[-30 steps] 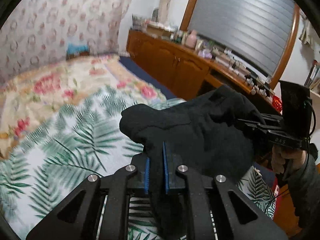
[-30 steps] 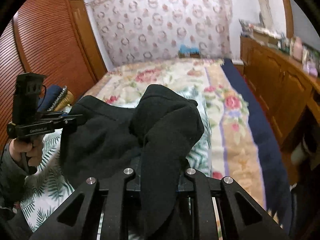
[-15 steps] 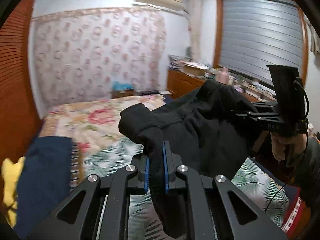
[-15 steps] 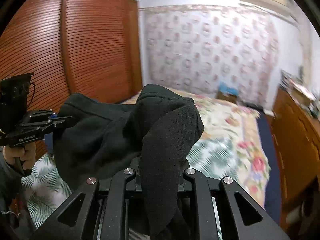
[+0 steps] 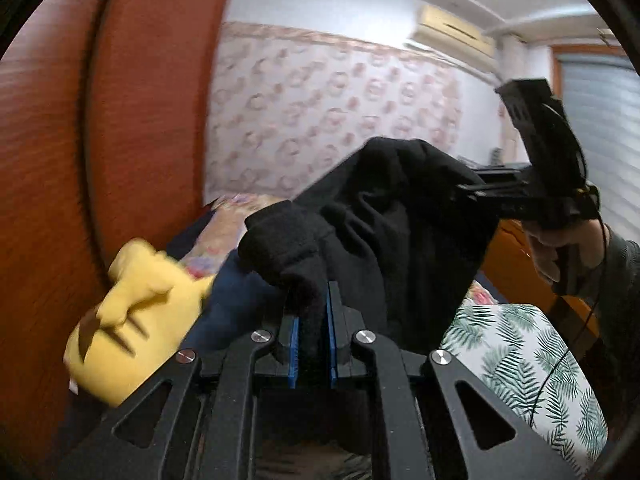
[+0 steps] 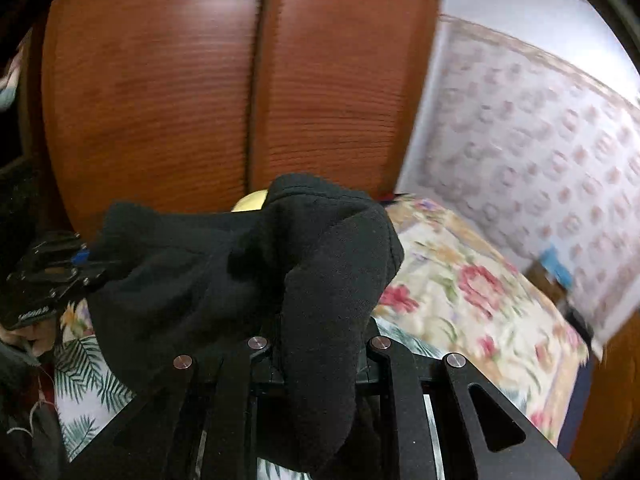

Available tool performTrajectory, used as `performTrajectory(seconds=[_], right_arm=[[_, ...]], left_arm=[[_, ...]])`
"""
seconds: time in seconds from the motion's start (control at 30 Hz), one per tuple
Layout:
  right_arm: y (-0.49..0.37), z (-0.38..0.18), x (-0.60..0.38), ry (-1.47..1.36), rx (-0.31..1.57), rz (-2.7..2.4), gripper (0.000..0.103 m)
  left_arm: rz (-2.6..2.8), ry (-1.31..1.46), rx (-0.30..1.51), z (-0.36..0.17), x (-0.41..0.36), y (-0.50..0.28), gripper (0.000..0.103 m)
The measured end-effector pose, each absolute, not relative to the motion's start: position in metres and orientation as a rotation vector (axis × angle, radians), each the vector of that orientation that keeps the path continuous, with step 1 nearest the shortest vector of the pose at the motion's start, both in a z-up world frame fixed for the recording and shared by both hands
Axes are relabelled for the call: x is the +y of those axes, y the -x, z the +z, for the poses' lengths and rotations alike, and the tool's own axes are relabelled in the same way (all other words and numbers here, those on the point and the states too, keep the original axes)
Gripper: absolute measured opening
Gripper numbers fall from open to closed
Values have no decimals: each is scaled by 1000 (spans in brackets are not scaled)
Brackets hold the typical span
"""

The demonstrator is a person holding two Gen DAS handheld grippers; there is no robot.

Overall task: Fold small clothes
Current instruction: 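Carry the bundle onto the navy garment stack and open both grippers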

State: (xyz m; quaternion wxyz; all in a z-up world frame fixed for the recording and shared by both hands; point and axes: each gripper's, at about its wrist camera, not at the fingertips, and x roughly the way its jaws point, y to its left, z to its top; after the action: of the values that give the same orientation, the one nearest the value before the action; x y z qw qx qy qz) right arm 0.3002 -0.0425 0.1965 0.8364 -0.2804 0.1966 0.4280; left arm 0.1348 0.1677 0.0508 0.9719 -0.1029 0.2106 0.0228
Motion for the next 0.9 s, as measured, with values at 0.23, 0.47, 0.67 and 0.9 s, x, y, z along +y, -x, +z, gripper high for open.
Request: performTrajectory(seconds=[0.23, 0.47, 0.67, 0.9], right_arm=[[-357, 178, 34, 612, 432, 915, 18], [-347, 173, 38, 473, 429, 802, 64], [-289, 163, -14, 363, 397, 751, 64], [-222, 127, -71, 266, 365, 655, 74]], left_arm=[[136, 276, 502, 10, 194, -130, 11], [157, 283, 518, -1, 207, -116, 23], [154, 235, 453, 15, 200, -98, 78], [108, 147, 415, 32, 168, -91, 87]])
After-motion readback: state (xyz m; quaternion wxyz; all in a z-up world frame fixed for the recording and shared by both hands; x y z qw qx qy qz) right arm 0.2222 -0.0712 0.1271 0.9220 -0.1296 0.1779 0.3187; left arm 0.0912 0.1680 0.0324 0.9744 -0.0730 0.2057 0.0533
